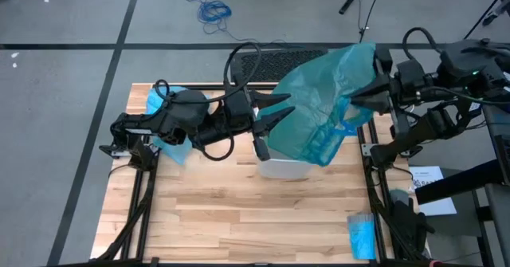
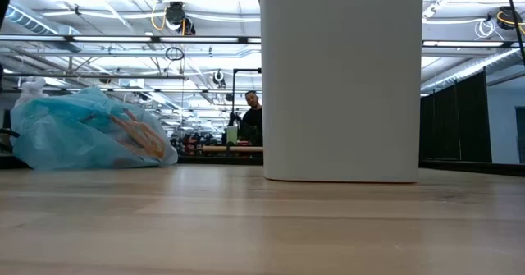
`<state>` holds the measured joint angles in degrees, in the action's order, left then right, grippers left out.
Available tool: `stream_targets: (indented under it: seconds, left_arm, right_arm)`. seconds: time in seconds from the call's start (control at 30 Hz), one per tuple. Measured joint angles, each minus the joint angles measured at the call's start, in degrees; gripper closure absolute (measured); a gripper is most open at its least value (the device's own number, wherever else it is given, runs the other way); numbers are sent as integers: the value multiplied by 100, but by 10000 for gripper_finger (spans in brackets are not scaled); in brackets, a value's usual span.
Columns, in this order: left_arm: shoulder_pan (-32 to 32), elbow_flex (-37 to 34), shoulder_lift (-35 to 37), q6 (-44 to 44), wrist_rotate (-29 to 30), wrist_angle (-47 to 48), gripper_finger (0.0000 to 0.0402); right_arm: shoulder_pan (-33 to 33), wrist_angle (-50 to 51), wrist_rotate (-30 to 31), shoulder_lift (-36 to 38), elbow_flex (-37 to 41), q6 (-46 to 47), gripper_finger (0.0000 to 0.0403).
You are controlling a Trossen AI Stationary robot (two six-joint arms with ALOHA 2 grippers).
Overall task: Place trash/remove bag and relplace
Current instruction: Insert the new blue trash bag into the white trash bin
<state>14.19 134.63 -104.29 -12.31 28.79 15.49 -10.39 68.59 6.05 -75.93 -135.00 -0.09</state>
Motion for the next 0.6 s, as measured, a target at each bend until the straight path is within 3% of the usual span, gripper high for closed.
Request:
stream_targets:
  seconds: [0.47,0.6]
  left_arm:
    - [9,0,0,-3,3,101,284]
    - [8,0,0,-5,3,109,284]
  right_arm:
    - [-422,-177,-46,-190,0,309,403]
    - [-552,-411,-301,-235,2,332,403]
